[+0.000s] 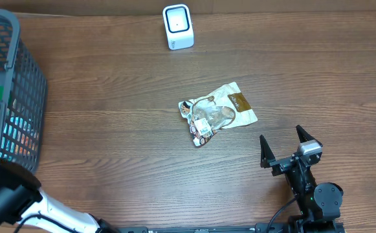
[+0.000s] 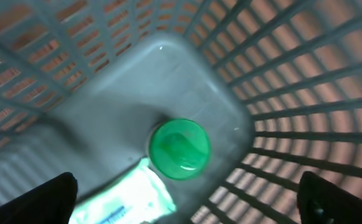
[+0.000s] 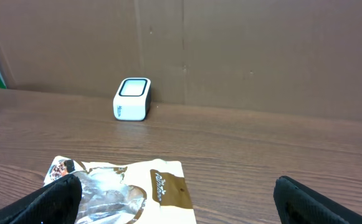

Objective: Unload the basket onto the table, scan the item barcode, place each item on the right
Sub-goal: 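Reach the left gripper into the basket and grasp the green-lidded jar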

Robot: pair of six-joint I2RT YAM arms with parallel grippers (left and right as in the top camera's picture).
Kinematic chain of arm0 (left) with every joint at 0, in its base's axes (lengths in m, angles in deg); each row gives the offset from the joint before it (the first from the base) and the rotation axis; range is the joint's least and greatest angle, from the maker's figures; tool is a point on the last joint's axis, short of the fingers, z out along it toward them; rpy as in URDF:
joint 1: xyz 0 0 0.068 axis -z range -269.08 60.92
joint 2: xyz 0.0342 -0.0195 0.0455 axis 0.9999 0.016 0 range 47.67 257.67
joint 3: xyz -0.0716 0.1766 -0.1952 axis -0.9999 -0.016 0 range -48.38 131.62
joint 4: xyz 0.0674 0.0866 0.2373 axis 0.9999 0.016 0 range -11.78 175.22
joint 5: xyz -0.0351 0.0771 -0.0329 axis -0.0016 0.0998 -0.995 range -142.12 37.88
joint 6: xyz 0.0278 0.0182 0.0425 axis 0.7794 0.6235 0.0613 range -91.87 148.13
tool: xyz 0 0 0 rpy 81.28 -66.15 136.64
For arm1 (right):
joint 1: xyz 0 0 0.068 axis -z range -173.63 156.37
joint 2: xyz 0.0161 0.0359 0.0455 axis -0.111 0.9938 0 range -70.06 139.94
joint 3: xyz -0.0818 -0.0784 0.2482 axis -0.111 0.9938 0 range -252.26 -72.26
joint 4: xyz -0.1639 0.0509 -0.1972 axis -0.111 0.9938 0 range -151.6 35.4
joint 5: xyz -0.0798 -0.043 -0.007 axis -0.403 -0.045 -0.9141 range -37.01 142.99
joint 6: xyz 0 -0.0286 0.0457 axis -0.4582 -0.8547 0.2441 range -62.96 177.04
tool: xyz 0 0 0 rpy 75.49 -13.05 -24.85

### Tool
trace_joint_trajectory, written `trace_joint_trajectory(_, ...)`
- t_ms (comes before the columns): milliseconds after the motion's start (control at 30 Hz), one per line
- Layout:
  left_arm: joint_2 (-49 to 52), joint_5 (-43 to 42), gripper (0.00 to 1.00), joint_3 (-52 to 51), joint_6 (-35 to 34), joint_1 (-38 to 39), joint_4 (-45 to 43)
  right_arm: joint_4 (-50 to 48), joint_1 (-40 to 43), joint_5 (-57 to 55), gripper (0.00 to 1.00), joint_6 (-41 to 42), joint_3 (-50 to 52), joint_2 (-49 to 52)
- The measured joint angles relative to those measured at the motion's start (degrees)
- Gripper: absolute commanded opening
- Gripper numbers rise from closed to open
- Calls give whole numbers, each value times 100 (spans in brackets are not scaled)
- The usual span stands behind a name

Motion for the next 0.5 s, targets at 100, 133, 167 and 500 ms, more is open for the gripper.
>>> trace_joint_trajectory(100,297,420,98,0,216,181,-94,0,0,2,100,0,0,0)
trace_joint_trajectory(133,380,507,98,0,264,238,-136,0,0,0,100,0,0,0)
trace_joint_trajectory(167,503,616,99,0,337,321,-208,0,0,0,100,-2,0,0)
trace_joint_trajectory(500,1320,1115,100,-2,798,890,-715,-2,0,0,100,-2,0,0)
